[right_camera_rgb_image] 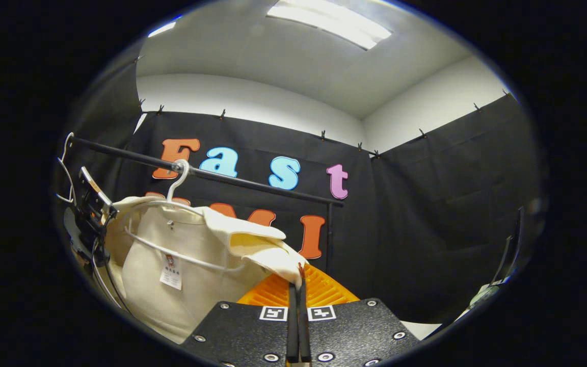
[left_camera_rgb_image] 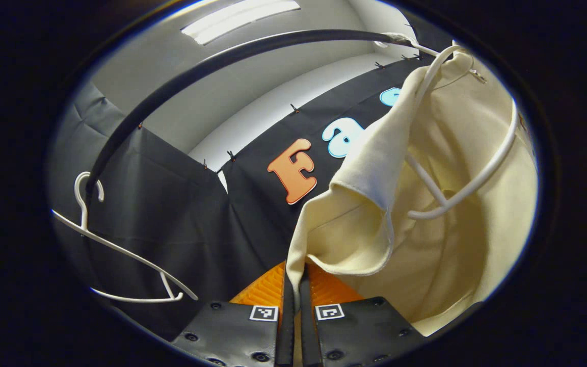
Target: Grasp the clothes on the hanger with both hands and then place them into the laundry hamper below.
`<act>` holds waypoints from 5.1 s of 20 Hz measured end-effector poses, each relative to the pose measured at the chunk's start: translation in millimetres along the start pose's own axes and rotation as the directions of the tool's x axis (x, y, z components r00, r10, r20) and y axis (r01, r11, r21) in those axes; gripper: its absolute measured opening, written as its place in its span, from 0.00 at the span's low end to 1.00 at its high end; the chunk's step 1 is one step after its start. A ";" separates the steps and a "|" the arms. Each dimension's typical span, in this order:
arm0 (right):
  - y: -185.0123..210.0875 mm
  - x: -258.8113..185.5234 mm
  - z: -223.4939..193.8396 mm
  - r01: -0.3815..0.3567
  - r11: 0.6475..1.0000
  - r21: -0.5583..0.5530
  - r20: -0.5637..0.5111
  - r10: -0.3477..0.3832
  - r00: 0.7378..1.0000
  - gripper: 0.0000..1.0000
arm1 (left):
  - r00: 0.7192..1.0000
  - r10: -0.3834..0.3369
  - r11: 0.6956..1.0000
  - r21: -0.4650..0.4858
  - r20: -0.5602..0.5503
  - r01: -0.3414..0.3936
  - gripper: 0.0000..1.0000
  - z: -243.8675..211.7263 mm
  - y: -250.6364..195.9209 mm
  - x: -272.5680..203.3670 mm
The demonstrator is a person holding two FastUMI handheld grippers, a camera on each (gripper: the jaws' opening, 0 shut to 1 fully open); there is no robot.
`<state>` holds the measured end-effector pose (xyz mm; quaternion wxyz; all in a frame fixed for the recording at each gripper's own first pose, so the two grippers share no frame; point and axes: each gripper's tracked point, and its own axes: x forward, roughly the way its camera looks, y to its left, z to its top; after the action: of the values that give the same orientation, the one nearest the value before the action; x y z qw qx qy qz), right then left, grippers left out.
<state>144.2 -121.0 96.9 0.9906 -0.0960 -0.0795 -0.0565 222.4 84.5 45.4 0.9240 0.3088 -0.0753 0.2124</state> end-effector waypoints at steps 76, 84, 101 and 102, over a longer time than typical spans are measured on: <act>199.1 -220.5 -327.9 -0.210 0.932 0.296 -0.748 0.363 0.556 0.08 | 0.385 -0.857 0.505 -0.707 -0.343 0.495 0.22 -149.3 -192.8 -364.0; 201.5 -234.1 -342.5 -0.204 0.933 0.296 -0.791 0.359 0.495 0.13 | 0.325 -0.842 0.538 -0.721 -0.431 0.437 0.44 -180.0 -189.3 -377.4; 200.1 -251.4 -345.4 -0.157 0.943 0.293 -0.824 0.333 0.459 0.94 | 0.343 -0.790 0.612 -0.697 -0.509 0.374 0.98 -192.4 -163.0 -383.8; 198.5 -253.1 -342.5 -0.155 0.943 0.295 -0.821 0.333 0.464 0.94 | 0.350 -0.789 0.612 -0.699 -0.505 0.371 0.98 -190.5 -160.0 -383.6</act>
<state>-28.6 28.8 -313.5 0.8992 0.0238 0.4336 0.0534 -50.4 -48.6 -296.6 0.9114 -0.0440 0.4050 -0.0584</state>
